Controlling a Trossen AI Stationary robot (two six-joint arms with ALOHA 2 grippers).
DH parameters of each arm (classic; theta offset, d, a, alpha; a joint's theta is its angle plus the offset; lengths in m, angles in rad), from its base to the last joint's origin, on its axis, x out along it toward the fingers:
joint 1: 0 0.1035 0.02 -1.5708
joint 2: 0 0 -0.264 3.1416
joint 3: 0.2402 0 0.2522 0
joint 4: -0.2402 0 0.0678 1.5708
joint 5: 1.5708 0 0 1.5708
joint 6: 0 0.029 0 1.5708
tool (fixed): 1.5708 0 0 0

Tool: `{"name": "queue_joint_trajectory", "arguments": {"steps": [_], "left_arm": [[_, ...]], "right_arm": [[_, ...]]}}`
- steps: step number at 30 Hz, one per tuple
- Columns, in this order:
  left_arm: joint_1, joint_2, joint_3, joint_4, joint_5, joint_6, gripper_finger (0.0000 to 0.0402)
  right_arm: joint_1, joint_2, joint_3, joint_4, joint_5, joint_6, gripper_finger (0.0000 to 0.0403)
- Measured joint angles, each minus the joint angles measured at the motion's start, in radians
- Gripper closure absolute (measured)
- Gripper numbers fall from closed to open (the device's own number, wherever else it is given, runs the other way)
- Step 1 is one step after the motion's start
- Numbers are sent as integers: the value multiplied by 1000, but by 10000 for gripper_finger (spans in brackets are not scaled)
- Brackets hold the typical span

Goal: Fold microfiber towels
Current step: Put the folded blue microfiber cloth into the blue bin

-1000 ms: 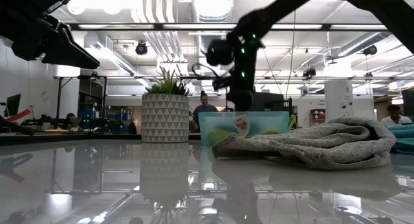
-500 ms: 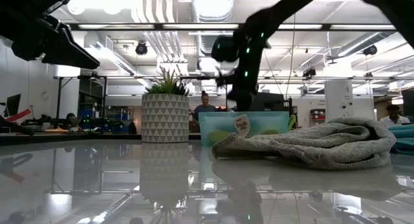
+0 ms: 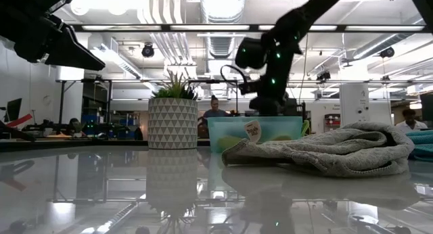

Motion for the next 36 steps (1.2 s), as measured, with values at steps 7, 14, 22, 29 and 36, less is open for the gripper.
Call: {"name": "queue_joint_trajectory", "arguments": {"steps": [7, 14, 22, 29, 36], "left_arm": [[0, 0, 0, 4, -1, 0, 261], [0, 0, 4, 54, -9, 0, 261], [0, 0, 4, 68, -12, 0, 261], [0, 0, 4, 72, -12, 7, 261], [0, 0, 4, 89, -11, 4, 261]], "right_arm": [[4, -24, 7, -11, 1, -7, 394], [36, -117, 52, -108, -182, 17, 394], [95, -110, 20, -104, -383, 45, 394], [114, -58, -45, -58, -375, 64, 394], [120, -113, -26, -58, -372, 71, 394]]}}
